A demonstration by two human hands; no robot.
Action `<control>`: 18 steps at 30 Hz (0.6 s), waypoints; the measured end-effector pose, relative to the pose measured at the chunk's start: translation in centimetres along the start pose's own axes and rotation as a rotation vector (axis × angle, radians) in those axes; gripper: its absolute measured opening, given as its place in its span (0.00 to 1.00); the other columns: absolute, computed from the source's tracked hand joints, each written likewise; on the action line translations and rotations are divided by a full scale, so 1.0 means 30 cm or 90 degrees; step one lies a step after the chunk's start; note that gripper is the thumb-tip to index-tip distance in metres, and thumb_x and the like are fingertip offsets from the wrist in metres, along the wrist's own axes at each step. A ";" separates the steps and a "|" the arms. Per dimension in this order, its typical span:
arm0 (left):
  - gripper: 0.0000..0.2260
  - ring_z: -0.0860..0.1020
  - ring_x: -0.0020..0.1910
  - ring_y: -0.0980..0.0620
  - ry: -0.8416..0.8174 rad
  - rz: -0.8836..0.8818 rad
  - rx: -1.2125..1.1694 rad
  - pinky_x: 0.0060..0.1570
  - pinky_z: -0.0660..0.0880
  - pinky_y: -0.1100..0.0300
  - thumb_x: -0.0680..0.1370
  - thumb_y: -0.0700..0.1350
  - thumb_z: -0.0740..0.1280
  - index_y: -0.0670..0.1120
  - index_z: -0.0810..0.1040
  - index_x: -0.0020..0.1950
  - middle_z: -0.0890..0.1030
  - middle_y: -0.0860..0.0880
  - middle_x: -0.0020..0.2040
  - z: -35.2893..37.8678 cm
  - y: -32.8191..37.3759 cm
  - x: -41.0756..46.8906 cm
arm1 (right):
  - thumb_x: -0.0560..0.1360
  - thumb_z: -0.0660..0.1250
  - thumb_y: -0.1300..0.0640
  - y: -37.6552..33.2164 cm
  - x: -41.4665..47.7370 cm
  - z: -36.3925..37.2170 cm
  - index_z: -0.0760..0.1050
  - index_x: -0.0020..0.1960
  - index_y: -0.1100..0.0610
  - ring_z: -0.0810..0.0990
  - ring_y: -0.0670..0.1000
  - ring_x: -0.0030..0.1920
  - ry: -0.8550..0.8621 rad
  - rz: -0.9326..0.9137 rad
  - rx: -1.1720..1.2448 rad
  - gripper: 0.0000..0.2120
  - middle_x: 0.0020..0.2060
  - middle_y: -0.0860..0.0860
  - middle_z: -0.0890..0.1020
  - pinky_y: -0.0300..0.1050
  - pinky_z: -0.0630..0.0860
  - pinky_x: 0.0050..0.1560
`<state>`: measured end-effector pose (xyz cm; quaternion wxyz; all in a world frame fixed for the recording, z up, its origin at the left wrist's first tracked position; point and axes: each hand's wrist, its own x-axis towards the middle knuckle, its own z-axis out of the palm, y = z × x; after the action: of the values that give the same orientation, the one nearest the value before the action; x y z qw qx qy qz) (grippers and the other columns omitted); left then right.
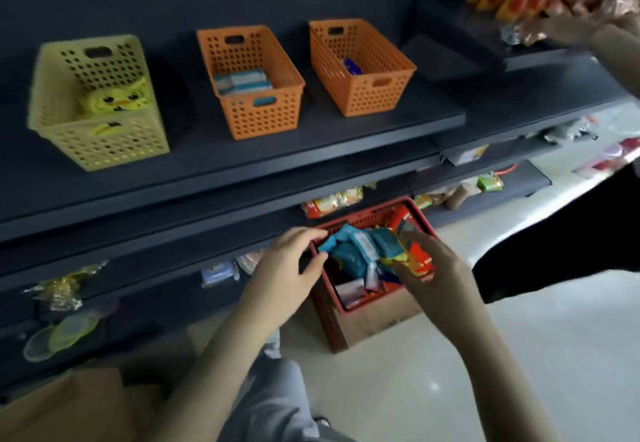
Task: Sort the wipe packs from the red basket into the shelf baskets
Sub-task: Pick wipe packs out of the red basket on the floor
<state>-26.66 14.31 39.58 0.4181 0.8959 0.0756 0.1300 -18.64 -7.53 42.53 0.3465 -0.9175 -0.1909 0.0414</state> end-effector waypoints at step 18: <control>0.20 0.74 0.66 0.48 -0.195 -0.430 -0.050 0.62 0.71 0.56 0.79 0.48 0.66 0.46 0.71 0.70 0.75 0.47 0.68 1.036 -0.513 0.467 | 0.74 0.72 0.52 1.030 0.629 0.416 0.71 0.69 0.57 0.77 0.59 0.62 -0.283 0.292 -0.081 0.26 0.63 0.57 0.78 0.44 0.71 0.54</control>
<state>-4.49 4.89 10.97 0.4780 0.8128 0.2982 -0.1482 6.12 -13.88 14.01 0.2200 -0.9250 -0.0522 0.3054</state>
